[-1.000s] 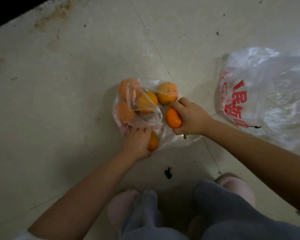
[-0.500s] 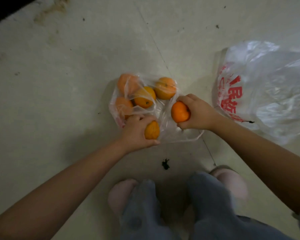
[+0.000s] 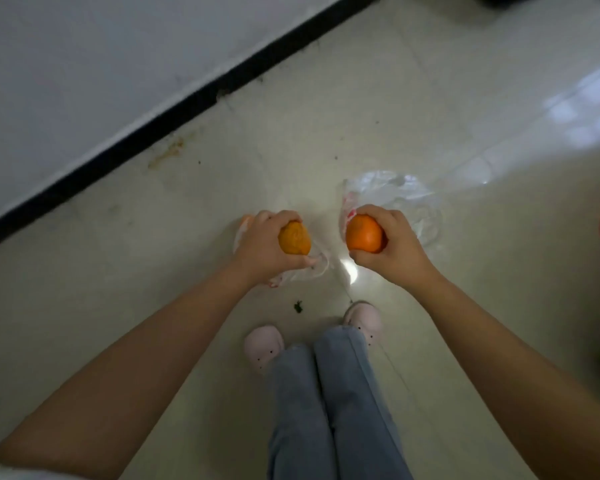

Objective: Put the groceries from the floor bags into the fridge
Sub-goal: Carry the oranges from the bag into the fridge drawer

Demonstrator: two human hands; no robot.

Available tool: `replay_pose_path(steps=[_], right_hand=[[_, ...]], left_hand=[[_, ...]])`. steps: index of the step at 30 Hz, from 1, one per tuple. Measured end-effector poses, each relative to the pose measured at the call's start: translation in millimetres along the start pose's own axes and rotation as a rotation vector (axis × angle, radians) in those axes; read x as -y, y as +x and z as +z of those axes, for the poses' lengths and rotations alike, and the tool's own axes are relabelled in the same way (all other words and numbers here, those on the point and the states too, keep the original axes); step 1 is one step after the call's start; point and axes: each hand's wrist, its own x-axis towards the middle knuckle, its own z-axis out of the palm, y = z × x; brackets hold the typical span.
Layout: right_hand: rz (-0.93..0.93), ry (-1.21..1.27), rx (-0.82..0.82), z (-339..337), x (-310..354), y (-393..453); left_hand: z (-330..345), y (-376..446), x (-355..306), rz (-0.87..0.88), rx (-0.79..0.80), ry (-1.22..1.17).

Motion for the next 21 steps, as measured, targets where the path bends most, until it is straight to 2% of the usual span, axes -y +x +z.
replay_pose_path(steps=[3,11,16,21], right_hand=[[0.038,0.058,-0.055,-72.3,31.3,-52.4],[0.019,0.195,-0.439,-250.8,110.8,-219.8],[0.093,0.128,-0.762,-317.8,124.2,-360.9],[0.230,0.071,-1.071,-357.4,104.0,-528.7]], left_hand=[[-32.6,-39.4,-76.3,0.048,0.009,-0.001],[-77.1,-150.4,-306.2,0.468,0.027,0.078],[-57.5,-240.6,-418.6,0.701,0.161,0.087],[4.6,-349.6,-509.1,0.912,0.356,0.121]])
